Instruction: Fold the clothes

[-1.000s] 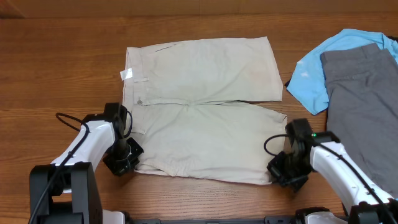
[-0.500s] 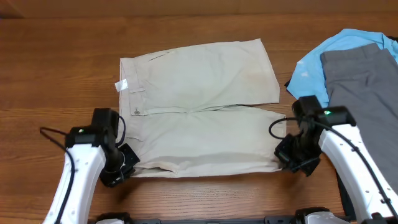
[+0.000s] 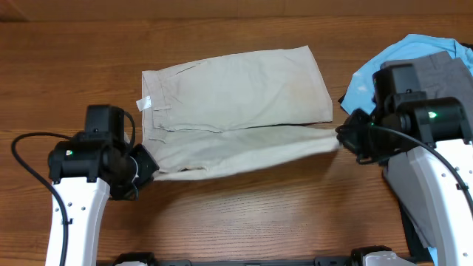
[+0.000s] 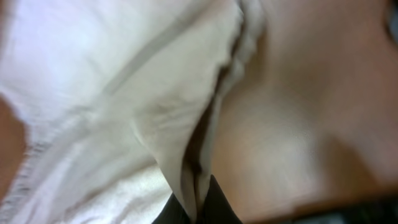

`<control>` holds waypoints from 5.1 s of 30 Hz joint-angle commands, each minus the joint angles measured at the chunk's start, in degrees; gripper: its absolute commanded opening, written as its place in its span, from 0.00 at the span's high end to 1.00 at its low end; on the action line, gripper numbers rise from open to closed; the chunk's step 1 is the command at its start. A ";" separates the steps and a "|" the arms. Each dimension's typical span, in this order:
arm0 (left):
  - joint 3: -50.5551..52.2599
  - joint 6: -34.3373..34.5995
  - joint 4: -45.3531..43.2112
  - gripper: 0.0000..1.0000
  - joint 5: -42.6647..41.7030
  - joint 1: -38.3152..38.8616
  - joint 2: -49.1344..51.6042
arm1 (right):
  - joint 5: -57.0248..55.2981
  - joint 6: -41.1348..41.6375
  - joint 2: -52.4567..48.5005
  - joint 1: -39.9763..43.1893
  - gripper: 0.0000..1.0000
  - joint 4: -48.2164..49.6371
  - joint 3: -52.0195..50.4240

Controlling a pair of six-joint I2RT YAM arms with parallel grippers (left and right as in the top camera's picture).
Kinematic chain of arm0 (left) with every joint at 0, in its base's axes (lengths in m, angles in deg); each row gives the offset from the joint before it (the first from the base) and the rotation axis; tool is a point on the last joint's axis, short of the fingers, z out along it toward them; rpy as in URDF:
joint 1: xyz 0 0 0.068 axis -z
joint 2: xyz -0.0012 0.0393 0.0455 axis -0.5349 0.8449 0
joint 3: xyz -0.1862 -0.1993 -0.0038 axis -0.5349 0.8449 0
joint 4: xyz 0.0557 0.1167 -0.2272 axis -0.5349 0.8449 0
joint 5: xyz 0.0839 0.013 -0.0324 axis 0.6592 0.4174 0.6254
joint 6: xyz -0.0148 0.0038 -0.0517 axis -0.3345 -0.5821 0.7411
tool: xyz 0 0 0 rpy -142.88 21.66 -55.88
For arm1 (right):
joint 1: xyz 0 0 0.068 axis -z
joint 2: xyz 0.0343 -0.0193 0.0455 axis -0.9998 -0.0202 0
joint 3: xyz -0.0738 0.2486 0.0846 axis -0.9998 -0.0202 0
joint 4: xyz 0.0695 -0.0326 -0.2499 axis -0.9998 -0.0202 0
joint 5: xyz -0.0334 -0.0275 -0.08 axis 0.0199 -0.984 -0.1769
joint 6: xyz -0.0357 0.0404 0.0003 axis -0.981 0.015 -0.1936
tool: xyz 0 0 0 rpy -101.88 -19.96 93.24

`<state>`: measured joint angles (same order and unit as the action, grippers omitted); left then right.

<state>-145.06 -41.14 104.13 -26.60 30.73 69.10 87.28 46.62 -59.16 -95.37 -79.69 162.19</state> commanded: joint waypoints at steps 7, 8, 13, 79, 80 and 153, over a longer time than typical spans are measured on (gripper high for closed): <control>-4.11 0.52 -11.47 0.96 4.20 0.02 0.87 | 0.39 -5.29 -6.62 -0.15 0.96 12.61 2.14; -4.11 1.38 -13.07 0.96 5.49 0.02 1.09 | 0.42 -5.53 -7.52 -0.15 0.96 14.32 2.14; -4.11 1.75 -19.58 0.96 5.95 0.02 1.75 | 0.42 -7.15 -9.73 -0.15 0.96 23.41 2.16; -4.09 -2.14 -78.05 0.55 9.51 0.55 42.42 | -2.51 -11.56 -41.92 -0.22 0.73 73.07 2.93; -4.17 -4.09 -79.65 0.26 7.41 0.55 42.25 | -2.60 -11.61 -41.90 -0.22 0.59 73.55 2.93; -10.03 -9.77 -21.73 0.96 6.05 15.96 51.60 | 0.20 -3.63 -39.65 1.29 0.96 21.22 -25.64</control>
<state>-158.85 -50.60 80.18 -21.94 43.30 118.36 96.50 42.21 -93.91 -94.03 -58.69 143.62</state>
